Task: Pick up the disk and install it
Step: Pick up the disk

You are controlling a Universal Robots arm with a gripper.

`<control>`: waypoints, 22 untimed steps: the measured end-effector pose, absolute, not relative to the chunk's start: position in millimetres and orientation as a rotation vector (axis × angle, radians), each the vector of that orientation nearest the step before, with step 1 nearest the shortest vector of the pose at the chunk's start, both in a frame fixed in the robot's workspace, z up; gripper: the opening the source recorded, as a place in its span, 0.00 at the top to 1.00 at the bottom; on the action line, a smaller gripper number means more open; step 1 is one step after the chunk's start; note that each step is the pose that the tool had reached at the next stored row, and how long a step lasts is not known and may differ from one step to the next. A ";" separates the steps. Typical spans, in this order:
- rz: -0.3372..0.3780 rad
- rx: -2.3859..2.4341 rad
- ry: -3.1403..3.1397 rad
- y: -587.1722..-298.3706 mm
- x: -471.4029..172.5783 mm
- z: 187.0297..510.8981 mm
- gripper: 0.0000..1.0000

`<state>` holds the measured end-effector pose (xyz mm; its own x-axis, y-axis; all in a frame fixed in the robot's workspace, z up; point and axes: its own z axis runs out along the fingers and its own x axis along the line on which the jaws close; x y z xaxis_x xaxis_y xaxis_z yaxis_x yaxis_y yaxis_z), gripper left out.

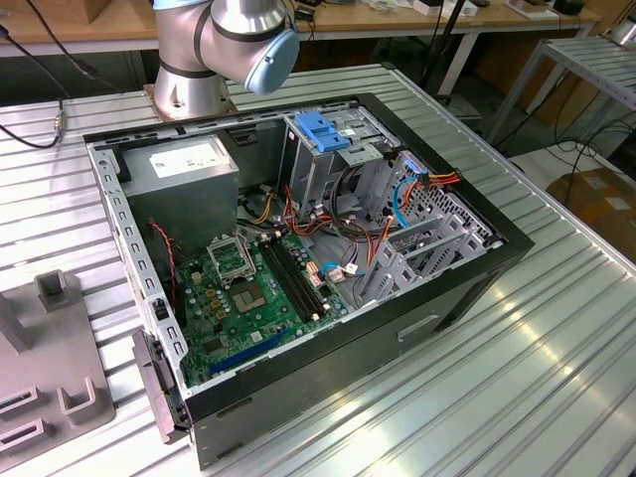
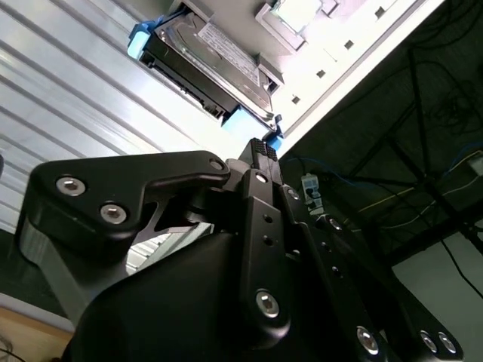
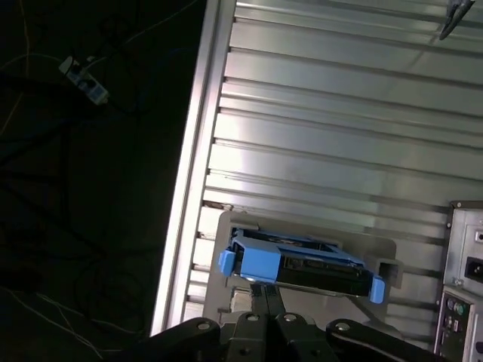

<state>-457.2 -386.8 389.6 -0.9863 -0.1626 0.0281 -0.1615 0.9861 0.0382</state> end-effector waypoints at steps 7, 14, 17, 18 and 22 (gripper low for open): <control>-0.047 0.356 -3.088 -386.8 -457.2 389.6 0.89; -0.040 0.441 -3.076 -386.8 -457.2 389.6 0.89; -0.037 0.479 -3.070 -386.8 -457.2 389.6 0.89; -0.036 0.490 -3.068 -386.8 -457.2 389.6 0.89; -0.031 0.548 -3.057 -386.8 -457.2 389.6 0.89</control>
